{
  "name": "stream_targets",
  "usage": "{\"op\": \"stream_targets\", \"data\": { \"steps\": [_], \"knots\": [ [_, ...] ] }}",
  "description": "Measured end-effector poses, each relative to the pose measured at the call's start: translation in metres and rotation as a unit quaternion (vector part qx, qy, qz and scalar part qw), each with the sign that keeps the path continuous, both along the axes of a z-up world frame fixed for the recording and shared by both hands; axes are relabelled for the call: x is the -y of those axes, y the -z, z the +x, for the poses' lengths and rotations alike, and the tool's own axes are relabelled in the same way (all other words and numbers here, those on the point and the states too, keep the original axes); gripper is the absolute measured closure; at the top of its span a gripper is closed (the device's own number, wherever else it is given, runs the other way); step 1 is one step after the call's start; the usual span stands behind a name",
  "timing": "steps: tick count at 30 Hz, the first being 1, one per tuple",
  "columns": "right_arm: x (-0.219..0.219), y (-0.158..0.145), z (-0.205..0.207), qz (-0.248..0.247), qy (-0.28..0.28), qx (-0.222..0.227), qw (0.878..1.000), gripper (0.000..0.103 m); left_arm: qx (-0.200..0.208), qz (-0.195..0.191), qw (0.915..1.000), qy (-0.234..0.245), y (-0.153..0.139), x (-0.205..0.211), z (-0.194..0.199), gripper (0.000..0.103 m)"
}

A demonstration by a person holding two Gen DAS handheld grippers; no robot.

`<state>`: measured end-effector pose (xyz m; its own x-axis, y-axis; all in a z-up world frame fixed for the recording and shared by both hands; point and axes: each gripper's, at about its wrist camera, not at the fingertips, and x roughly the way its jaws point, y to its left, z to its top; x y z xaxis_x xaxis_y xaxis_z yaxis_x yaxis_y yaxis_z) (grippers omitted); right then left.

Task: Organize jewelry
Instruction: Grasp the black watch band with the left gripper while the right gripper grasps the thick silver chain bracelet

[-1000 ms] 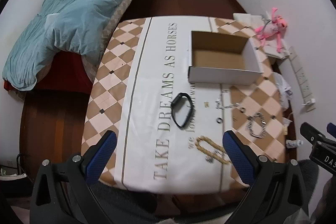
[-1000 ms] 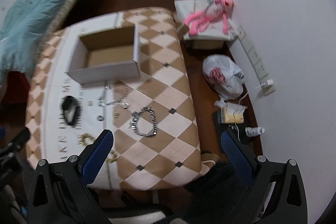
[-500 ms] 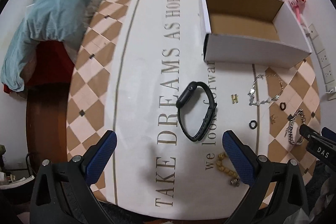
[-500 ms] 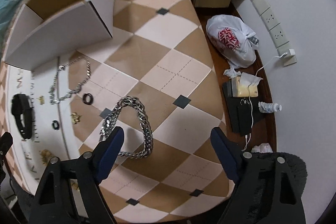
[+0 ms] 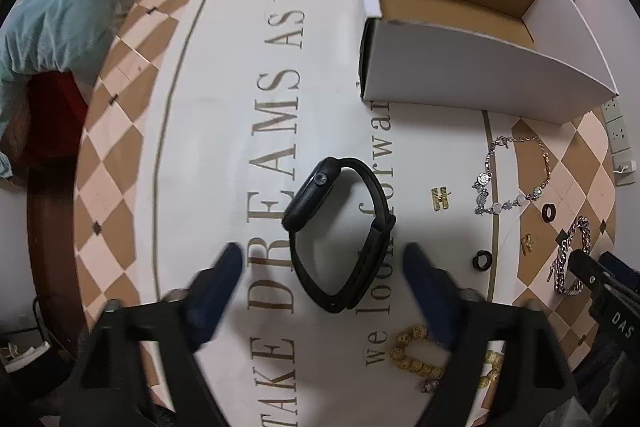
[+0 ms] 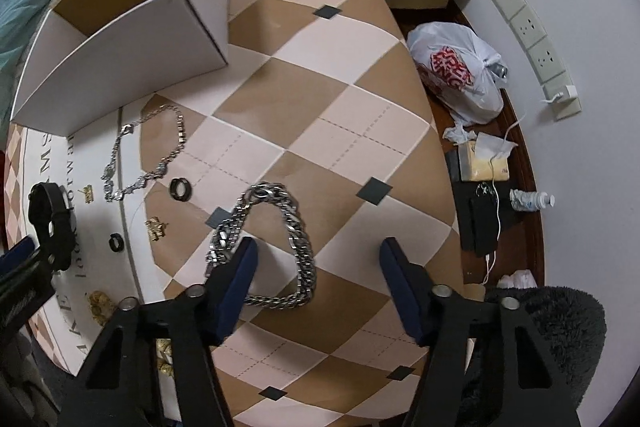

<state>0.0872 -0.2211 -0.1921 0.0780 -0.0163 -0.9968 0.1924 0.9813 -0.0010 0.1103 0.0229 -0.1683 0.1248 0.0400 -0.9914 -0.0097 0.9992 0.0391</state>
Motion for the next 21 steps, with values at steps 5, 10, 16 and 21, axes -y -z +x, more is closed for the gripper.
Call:
{"op": "stream_targets", "data": {
  "steps": [5,10,16,21],
  "knots": [
    [-0.014,-0.006,-0.001,-0.003,-0.018,0.009,1.0,0.095,0.014,-0.029,0.9995,-0.008,0.0,-0.012,0.004,0.062],
    [-0.01,-0.008,0.003,0.034,-0.004,0.012,0.999,0.095,0.023,-0.026,0.9994,-0.003,-0.003,-0.022,0.004,0.066],
    [-0.007,-0.03,-0.002,0.088,0.015,0.035,0.995,0.095,0.037,-0.04,0.9985,0.002,-0.025,-0.02,-0.018,0.066],
    [-0.006,-0.063,-0.003,0.121,0.011,0.066,0.99,0.096,0.059,-0.063,0.9962,0.012,-0.049,-0.013,-0.024,0.066]
  ]
}}
